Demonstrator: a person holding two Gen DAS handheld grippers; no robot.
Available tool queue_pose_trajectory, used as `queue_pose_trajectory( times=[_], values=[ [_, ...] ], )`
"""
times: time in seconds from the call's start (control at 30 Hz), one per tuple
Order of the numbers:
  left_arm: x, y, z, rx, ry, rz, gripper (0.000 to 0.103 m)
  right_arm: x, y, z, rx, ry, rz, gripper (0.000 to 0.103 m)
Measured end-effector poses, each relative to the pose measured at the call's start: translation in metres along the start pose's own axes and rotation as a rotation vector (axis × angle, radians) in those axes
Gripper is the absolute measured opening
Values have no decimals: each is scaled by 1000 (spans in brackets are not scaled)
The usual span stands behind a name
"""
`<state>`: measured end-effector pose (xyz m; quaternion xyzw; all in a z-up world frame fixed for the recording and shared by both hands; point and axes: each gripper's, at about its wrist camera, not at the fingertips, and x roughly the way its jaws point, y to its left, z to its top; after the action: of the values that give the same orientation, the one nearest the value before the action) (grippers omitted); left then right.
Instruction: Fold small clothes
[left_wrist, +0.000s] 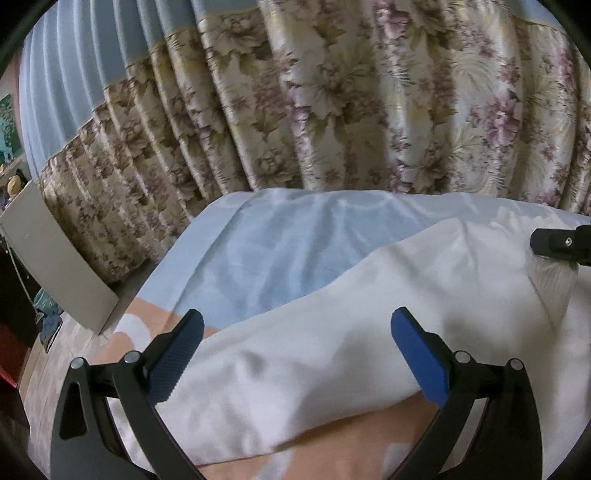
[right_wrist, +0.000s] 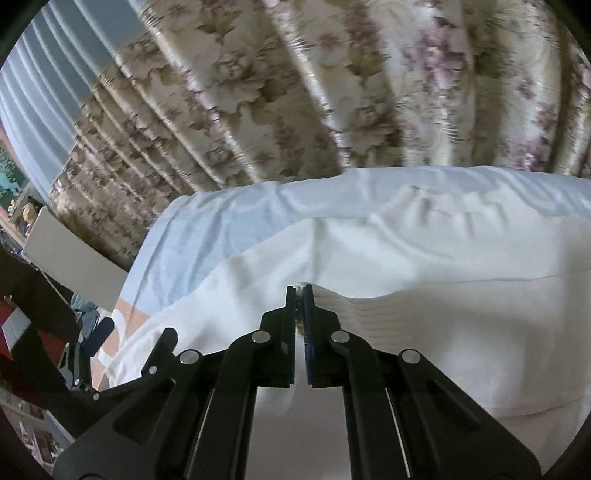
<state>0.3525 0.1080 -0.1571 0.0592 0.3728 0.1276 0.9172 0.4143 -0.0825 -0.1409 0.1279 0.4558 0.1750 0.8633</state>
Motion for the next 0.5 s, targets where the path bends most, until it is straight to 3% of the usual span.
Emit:
queue_pose_trajectory(
  times=[0.17, 0.27, 0.33, 0.5],
  values=[
    [0, 15, -2, -8, 4, 9, 102, 11, 21, 2, -41, 15, 6, 1],
    [-4, 10, 1, -2, 2, -8, 102, 4, 16, 2, -29, 0, -3, 11],
    [-6, 1, 3, 1, 1, -33, 102, -13, 5, 5, -22, -37, -26, 34],
    [-14, -41, 8, 23, 1, -104, 102, -45, -37, 8, -27, -86, -128, 37]
  ],
)
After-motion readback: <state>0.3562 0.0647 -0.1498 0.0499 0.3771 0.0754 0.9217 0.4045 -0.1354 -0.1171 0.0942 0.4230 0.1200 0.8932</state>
